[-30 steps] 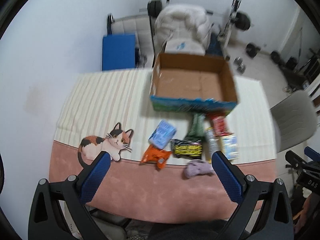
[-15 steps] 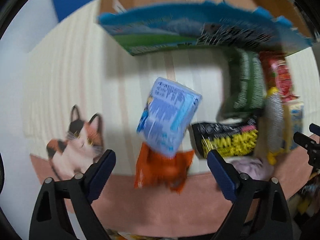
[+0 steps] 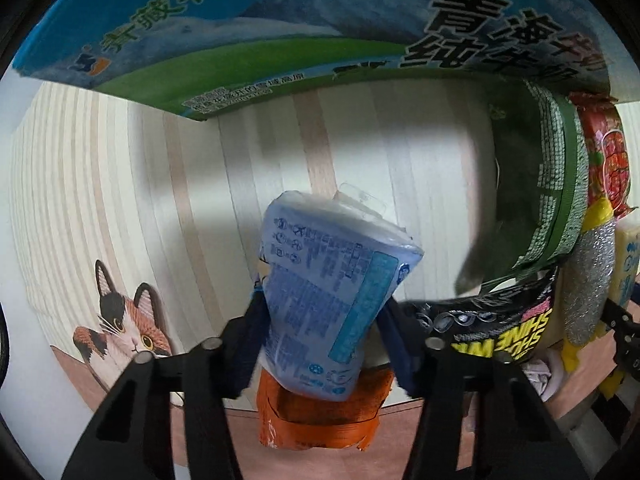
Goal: Organize soft objects
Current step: 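Grasp the blue milk pack with left tool while right tool grasps yellow milk box, then carry both packs into the cardboard box and open both tools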
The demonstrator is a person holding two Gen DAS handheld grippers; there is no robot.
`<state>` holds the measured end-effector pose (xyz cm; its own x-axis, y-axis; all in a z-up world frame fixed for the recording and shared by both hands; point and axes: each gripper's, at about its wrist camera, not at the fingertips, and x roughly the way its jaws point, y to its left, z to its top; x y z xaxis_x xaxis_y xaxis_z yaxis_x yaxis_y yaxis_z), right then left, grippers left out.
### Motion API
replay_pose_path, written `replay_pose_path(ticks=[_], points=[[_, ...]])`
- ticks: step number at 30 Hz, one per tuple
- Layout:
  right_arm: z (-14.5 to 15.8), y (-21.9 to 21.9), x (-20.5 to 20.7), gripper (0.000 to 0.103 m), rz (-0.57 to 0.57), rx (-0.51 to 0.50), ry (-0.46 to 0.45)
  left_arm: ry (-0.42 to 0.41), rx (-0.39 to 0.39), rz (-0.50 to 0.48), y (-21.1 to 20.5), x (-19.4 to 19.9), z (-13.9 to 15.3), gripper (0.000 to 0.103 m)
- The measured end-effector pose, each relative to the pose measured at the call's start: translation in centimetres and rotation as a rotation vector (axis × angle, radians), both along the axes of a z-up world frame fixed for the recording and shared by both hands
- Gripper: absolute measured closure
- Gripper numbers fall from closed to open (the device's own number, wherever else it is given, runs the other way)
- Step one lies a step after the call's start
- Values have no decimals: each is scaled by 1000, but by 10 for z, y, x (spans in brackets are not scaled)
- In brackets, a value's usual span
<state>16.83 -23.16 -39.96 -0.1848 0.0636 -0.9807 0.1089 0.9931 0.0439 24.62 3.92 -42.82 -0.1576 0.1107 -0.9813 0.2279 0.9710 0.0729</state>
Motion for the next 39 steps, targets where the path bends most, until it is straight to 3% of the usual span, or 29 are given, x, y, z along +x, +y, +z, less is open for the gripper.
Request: replay_pose_path(ticks=[6, 12, 14, 17, 22, 25, 30, 36, 39], points=[[19, -5, -22, 37, -54, 59, -28, -29, -44, 127, 20, -26, 32, 67], [83, -24, -38, 37, -84, 152, -107, -109, -192, 241, 26, -69, 131, 68], [118, -26, -37, 37, -77, 183, -152, -152, -252, 251, 18, -70, 163, 68], [165, -21, -18, 37, -53, 224, -232, -200, -333, 237, -3, -33, 209, 68], [230, -5, 44, 37, 21, 263, -353, -264, -390, 229, -33, 55, 247, 68], [240, 10, 98, 37, 66, 226, -409, -267, -407, 267, -39, 118, 240, 68], [187, 25, 183, 37, 67, 180, -367, -179, -392, 282, -54, 204, 183, 68], [118, 32, 245, 37, 81, 118, -283, -43, -395, 313, -69, 262, 104, 68], [92, 24, 269, 37, 80, 102, -247, 7, -397, 302, -77, 274, 81, 68]])
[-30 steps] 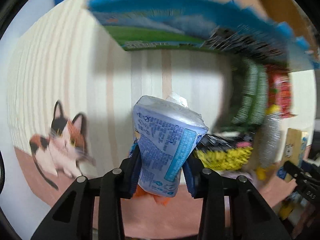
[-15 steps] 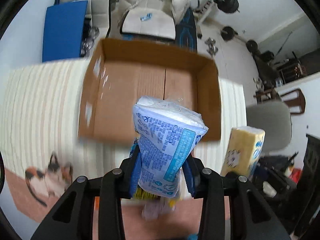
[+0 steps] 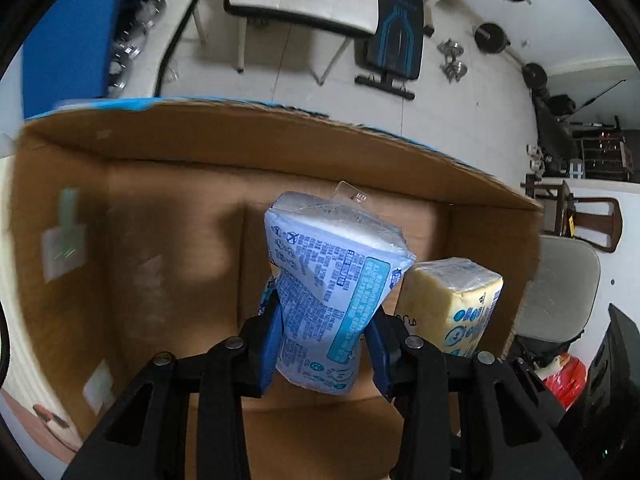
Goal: Organize soft objects
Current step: 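Carry both packs into the cardboard box and open both tools, then grasp the green snack bag with left tool while right tool grasps red candy bag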
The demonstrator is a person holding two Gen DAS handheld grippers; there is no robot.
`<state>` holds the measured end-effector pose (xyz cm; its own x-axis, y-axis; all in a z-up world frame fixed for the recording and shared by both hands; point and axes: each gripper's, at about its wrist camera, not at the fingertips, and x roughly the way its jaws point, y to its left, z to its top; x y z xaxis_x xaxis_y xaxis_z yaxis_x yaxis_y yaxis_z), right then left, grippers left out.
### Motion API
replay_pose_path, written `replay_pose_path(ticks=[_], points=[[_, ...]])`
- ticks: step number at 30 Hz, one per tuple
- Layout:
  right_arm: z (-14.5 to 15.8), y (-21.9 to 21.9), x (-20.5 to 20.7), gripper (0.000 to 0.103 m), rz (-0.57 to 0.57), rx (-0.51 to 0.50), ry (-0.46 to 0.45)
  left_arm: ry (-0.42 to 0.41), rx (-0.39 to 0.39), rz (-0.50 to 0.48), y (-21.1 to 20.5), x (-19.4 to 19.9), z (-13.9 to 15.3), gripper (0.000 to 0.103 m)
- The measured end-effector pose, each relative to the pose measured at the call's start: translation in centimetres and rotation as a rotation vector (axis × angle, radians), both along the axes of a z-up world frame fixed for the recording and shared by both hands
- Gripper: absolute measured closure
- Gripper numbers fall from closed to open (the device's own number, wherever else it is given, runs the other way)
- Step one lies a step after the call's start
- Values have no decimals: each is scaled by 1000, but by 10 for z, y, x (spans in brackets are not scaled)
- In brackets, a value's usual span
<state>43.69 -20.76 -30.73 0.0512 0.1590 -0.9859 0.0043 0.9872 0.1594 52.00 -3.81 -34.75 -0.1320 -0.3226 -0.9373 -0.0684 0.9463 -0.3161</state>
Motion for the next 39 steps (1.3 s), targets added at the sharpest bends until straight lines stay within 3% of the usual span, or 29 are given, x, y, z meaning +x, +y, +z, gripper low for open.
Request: replay_pose_path(ticks=[7, 11, 12, 13, 15, 17, 21, 23, 31, 36, 39], points=[[-29, 2, 24, 37, 5, -37, 40, 64, -21, -48, -19, 9, -23, 65], [-36, 2, 32, 36, 3, -41, 59, 101, -24, -8, -11, 9, -25, 59], [-36, 3, 33, 36, 4, -41, 62, 105, -23, -11, -10, 8, -23, 51], [-34, 3, 32, 35, 2, -43, 60, 101, -19, -19, -10, 7, -21, 37], [-31, 7, 36, 31, -1, -53, 51, 64, 21, -47, -7, 3, -8, 20], [-23, 9, 33, 15, 0, -59, 39, 22, 54, -76, -5, 2, 2, 19], [-9, 6, 28, 10, -6, -72, 20, -47, 87, -122, 0, -10, 30, 5], [1, 5, 21, 0, -15, -73, 6, -84, 112, -145, 3, -18, 41, 4], [42, 15, -26, 0, 2, -85, -67, -225, 160, -165, 13, -61, 92, 4], [73, 8, -80, 0, 18, -52, -117, -348, 219, -128, 37, -119, 133, 4], [82, 2, -125, 0, 32, -48, -123, -382, 256, -88, 50, -157, 141, 4]])
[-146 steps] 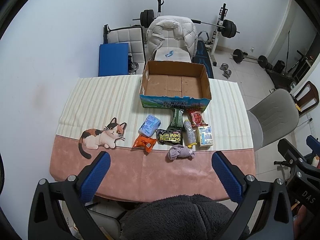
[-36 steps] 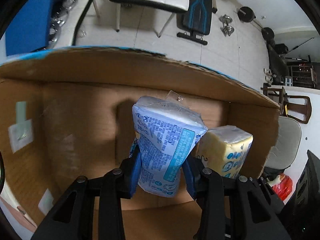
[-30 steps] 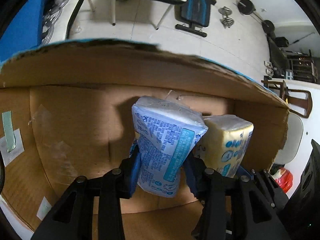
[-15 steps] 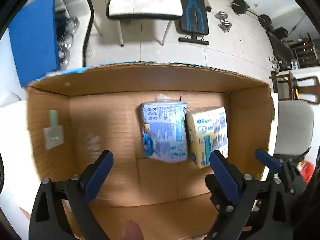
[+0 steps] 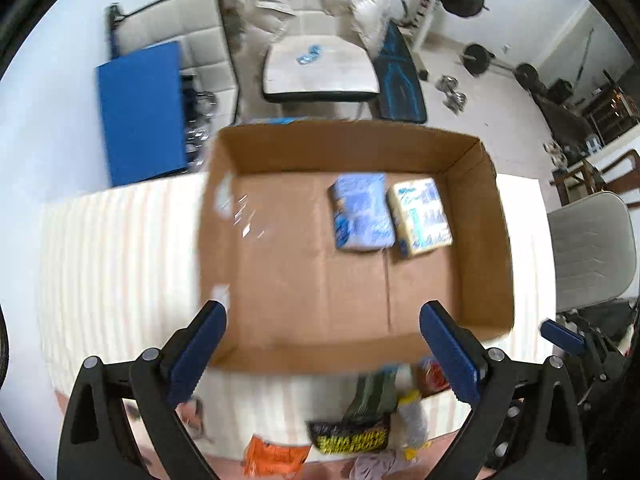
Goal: Organize soft objects
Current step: 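Grasp the green snack bag with left tool while right tool grasps red candy bag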
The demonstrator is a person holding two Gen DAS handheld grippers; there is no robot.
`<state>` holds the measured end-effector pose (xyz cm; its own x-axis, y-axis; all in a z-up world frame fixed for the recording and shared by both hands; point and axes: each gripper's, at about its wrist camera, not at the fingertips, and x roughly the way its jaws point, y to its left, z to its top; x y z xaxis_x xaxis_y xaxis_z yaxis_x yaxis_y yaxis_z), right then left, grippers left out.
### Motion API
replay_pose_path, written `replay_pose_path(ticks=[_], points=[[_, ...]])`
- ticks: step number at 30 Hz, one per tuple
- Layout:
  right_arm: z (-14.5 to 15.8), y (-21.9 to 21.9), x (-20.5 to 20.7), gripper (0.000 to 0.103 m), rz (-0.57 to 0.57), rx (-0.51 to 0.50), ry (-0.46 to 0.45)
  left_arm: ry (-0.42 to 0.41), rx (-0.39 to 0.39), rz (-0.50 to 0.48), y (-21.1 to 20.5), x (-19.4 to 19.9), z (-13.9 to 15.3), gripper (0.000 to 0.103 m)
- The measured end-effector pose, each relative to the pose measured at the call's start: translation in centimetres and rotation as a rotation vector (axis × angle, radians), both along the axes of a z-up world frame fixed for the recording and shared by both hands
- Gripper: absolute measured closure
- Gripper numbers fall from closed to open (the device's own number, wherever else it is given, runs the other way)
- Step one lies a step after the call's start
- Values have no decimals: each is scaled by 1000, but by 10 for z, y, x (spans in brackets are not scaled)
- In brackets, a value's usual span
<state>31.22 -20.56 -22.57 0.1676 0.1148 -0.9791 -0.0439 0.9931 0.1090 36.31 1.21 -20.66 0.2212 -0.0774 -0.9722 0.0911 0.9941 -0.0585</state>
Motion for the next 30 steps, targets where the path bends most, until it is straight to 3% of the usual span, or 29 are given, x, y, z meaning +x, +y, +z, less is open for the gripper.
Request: replay_pose_path(ticks=[2, 6, 7, 9, 11, 15, 18, 23, 27, 29, 30], points=[[-5, -8, -25, 0, -13, -3, 13, 0, 9, 12, 0, -22, -4, 4], [-34, -28, -61, 0, -68, 7, 50, 91, 3, -4, -15, -60, -47, 8], [-43, -32, -64, 3, -85, 14, 63, 133, 0, -13, -21, -65, -63, 18], [-71, -39, -67, 13, -116, 39, 102, 211, -6, -29, -33, -71, -93, 29], [-97, -44, -65, 27, -134, 50, 134, 263, -5, -54, -45, -75, -122, 30], [-136, -46, -62, 27, -154, 90, 169, 313, 15, -81, -61, -77, -153, 32], [-157, -48, -61, 29, -166, 95, 195, 345, 19, -76, -65, -73, -170, 32], [-170, -58, -68, 52, -186, 120, 220, 368, 36, -86, -75, -69, -186, 32], [-169, -77, -86, 54, -201, 84, 266, 365, 31, -96, -88, -68, -194, 32], [-171, -88, -97, 54, -203, 89, 288, 363, 19, -93, -91, -69, -197, 38], [-171, -90, -99, 54, -203, 90, 291, 363, 8, -94, -93, -70, -198, 47]])
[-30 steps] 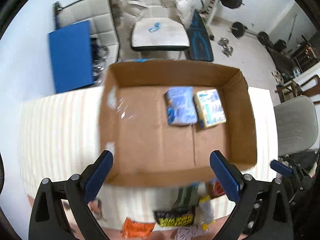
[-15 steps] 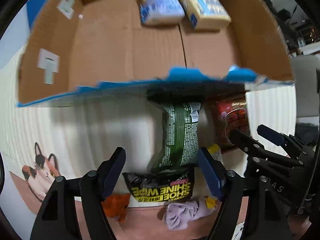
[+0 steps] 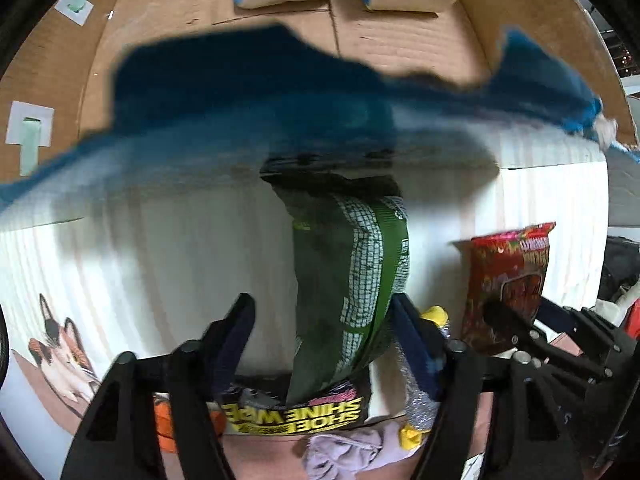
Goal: Organize soft objects
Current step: 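Grasp the green snack bag with left tool while right tool grasps red candy bag, then lower both bags into the box beside the milk packs and release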
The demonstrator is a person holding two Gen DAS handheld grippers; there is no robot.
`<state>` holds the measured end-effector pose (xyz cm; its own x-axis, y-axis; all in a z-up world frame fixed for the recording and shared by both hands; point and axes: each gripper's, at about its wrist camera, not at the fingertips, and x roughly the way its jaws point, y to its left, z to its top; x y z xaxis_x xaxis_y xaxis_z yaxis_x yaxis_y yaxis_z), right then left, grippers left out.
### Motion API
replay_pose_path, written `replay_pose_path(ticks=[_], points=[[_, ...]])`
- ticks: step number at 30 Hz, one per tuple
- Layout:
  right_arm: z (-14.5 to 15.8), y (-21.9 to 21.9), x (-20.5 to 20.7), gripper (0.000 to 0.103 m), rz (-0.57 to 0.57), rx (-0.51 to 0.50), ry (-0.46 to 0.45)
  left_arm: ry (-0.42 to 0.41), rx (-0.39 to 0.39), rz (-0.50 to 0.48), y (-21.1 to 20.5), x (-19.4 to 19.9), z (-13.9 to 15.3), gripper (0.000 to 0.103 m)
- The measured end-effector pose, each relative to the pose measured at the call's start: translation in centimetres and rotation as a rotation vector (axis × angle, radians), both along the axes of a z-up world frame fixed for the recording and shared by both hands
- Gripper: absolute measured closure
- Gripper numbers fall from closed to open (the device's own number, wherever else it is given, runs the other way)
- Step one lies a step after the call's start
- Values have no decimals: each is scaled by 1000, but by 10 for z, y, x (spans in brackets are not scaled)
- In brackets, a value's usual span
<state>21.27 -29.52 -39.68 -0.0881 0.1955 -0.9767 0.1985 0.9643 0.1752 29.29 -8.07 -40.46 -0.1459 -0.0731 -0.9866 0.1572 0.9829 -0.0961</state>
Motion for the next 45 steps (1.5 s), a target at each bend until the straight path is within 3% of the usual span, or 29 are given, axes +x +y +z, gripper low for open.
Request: replay_pose_path(ticks=[1, 4, 8, 16, 26, 36, 41, 42, 43, 45], points=[[0, -2, -3, 53, -3, 4, 2, 5, -4, 0, 0, 0, -1, 57], [-5, -3, -6, 46, -5, 6, 14, 4, 25, -12, -4, -6, -4, 68], [-18, 11, -5, 46, 36, -43, 32, 0, 51, 1, 15, -17, -5, 68], [-25, 11, -28, 47, 57, -36, 63, 19, 75, 103, 81, -33, -8, 65], [-28, 34, -3, 46, 75, -96, 61, 44, 77, 151, 86, -19, -29, 56], [-40, 68, -14, 51, 109, -142, 45, 5, 87, 183, 92, -40, -18, 69], [-44, 66, -16, 49, 105, -116, 58, 63, 41, 240, 117, -42, -22, 59], [-46, 64, -16, 49, 104, -107, 63, 103, -8, 271, 125, -43, -28, 52], [-48, 62, -16, 45, 95, -90, 67, 92, -48, 289, 130, -43, -26, 42], [-50, 59, -15, 42, 75, -72, 67, 101, -69, 316, 137, -42, -28, 41]])
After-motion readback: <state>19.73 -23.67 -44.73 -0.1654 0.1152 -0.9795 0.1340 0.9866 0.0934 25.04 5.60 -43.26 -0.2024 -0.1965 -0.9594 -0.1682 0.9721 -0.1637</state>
